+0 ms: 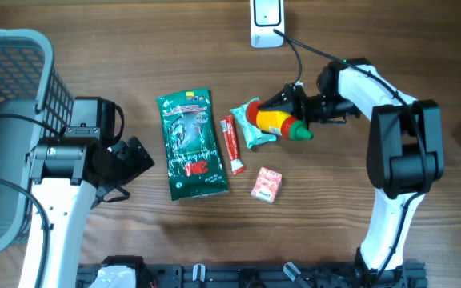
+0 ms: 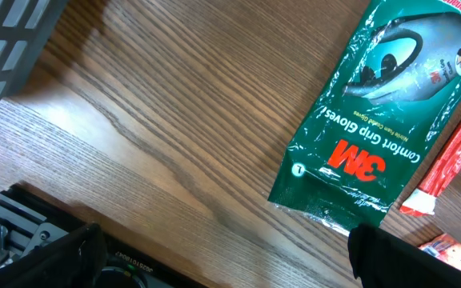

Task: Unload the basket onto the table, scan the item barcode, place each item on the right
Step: 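Lift the sauce bottle and hold it to the white scanner, then carry the sauce bottle to the right side and release it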

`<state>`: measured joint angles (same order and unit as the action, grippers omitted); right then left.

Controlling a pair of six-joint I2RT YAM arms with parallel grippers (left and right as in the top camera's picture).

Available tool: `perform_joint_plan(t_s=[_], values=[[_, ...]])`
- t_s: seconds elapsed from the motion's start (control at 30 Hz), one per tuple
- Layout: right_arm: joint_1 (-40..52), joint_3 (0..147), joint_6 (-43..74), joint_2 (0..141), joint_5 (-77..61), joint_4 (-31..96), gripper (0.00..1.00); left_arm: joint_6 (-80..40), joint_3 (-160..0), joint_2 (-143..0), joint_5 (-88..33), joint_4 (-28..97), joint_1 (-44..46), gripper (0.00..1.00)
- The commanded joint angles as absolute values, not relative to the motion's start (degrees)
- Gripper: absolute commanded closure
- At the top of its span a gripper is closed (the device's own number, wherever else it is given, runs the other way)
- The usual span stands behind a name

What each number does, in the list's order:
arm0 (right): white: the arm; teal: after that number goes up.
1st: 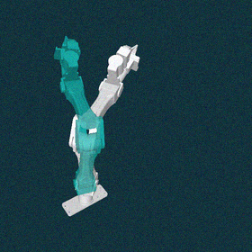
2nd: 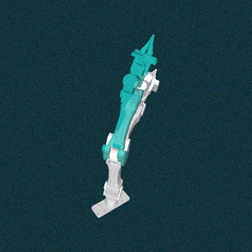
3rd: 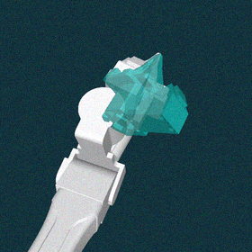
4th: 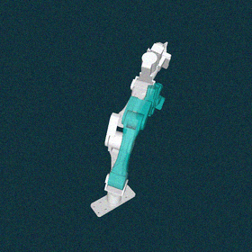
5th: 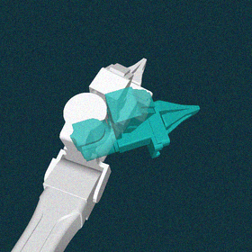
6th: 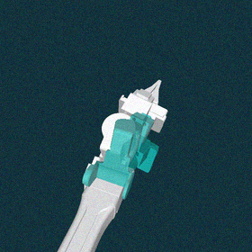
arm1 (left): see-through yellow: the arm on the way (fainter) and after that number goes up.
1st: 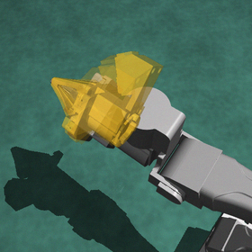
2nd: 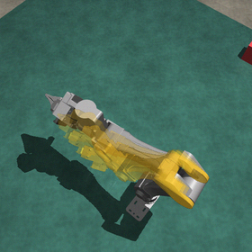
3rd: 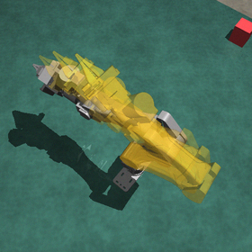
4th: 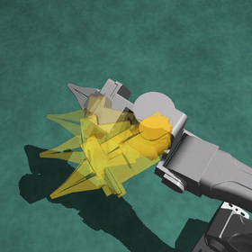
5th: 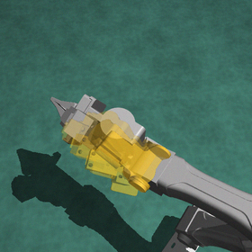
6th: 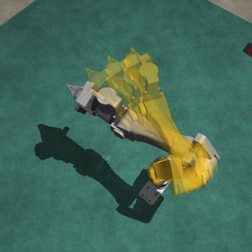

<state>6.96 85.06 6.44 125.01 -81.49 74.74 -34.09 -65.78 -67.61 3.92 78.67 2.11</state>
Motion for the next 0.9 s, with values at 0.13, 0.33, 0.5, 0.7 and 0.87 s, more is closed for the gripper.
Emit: perform_joint_plan(t_s=[0.13, 0.33, 0.5, 0.7, 0.87], values=[[1.2, 93.7, 28.0, 118.0, -51.8, 57.6, 0.71, -33.2, -65.6, -67.6, 3.7, 78.7, 1.7, 0.00], [2.5, 97.6, 46.4, 112.2, -22.7, 43.9, 0.69, -33.2, -65.6, -67.6, 3.7, 78.7, 1.7, 0.00], [6.5, 97.6, 47.0, 113.2, -16.7, 31.2, 0.63, -33.2, -65.6, -67.6, 3.7, 78.7, 1.7, 0.00], [14.3, 97.6, 46.3, 117.0, 1.6, 15.1, 0.55, -33.2, -65.6, -67.6, 3.7, 78.7, 1.7, 0.00], [15.7, 98.2, 46.5, 124.4, 3.7, 0.6, 0.54, -33.2, -65.6, -67.6, 3.7, 78.7, 1.7, 0.00]])
